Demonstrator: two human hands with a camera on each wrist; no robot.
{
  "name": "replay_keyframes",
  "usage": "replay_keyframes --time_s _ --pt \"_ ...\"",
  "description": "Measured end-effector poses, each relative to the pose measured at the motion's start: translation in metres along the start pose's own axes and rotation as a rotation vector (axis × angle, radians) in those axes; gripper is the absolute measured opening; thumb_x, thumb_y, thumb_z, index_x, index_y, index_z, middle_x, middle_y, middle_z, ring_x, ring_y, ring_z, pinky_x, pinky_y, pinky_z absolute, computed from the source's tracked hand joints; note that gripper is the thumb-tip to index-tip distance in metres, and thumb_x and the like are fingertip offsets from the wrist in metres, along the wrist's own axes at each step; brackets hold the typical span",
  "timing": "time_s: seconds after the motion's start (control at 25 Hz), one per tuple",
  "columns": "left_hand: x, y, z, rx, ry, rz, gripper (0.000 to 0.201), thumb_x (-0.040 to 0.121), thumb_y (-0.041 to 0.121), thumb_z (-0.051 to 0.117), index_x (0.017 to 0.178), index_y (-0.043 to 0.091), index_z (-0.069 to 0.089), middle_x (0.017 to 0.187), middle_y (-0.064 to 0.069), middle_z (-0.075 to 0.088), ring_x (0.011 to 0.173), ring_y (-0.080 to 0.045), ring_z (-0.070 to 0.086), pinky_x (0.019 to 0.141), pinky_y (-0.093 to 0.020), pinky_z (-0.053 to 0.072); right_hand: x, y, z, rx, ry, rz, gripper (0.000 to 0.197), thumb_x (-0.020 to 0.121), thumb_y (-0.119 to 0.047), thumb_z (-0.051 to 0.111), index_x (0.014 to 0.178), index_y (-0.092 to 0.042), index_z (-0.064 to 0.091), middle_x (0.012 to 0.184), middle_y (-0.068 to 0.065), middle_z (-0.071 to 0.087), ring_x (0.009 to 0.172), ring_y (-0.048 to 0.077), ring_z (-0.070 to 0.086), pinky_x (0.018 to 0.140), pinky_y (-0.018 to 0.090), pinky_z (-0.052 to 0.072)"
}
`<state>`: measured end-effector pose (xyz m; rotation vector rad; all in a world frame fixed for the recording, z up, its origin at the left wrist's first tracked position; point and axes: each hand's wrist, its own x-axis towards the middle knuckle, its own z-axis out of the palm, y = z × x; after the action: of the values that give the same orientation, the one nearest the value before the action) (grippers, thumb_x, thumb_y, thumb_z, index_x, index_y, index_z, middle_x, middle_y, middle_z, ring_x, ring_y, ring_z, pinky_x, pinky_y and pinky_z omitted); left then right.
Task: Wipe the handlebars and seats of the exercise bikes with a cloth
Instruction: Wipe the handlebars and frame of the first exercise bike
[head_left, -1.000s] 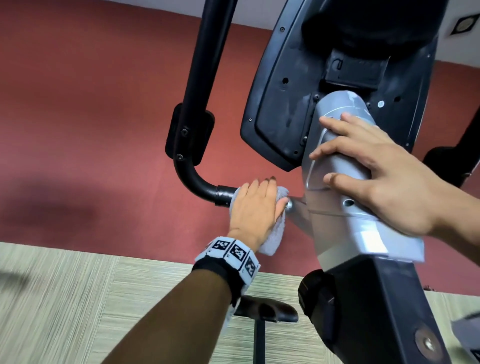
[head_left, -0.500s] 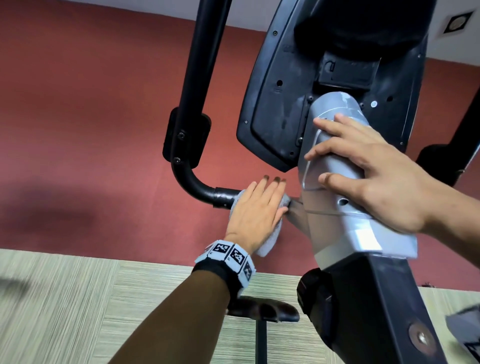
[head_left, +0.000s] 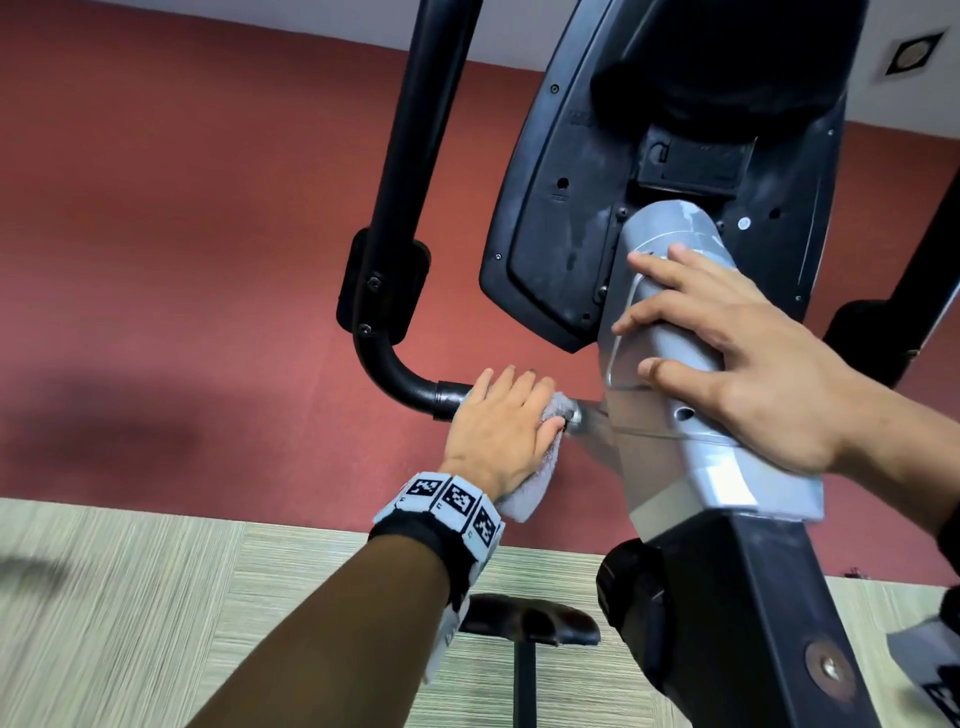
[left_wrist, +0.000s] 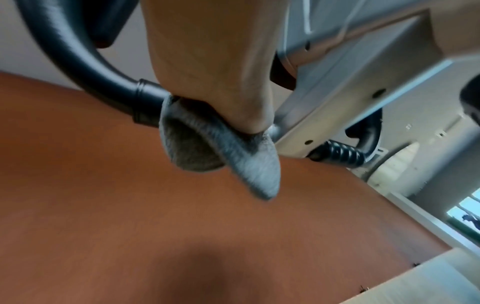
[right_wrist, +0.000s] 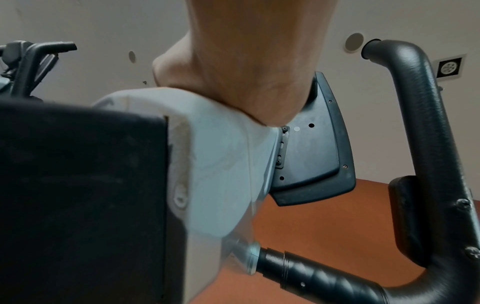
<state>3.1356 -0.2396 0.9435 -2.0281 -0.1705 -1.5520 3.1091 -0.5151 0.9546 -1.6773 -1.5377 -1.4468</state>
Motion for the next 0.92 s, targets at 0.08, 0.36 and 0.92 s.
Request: replay_keyframes --time_s 0.08,0.36,0.92 --pt "-0.006 -0.013 -0.005 0.009 0.040 -0.152 0.052 0.103 0.039 0.017 0.136 0.016 0.050 0.133 -0.004 0.059 0.129 -0.023 0.047 0.120 -0.043 0.024 0.001 0.000 -0.001 -0.011 -0.006 0.002 0.049 0.070 -0.063 0.043 0.110 -0.043 0.062 0.163 -0.024 0.025 0.152 -0.008 0.001 0.125 0.025 0.005" --pt "-0.005 -0.008 -0.003 0.109 0.053 -0.247 0.056 0.107 0.042 0.018 0.144 0.006 0.040 0.144 -0.012 0.051 0.141 -0.032 0.038 0.123 -0.045 0.020 0.001 0.003 0.001 -0.020 0.008 -0.005 0.047 0.071 -0.063 0.043 0.110 -0.044 0.062 0.161 -0.026 0.025 0.152 -0.007 0.002 0.126 0.029 0.006" --pt "-0.005 -0.036 -0.012 -0.094 -0.054 -0.158 0.063 0.108 0.042 0.015 0.157 0.005 0.029 0.159 -0.010 0.041 0.150 -0.021 0.030 0.125 -0.035 0.010 0.001 0.003 0.000 -0.010 0.000 -0.016 0.047 0.071 -0.066 0.044 0.109 -0.045 0.062 0.161 -0.029 0.025 0.151 -0.010 0.001 0.125 0.028 0.006"
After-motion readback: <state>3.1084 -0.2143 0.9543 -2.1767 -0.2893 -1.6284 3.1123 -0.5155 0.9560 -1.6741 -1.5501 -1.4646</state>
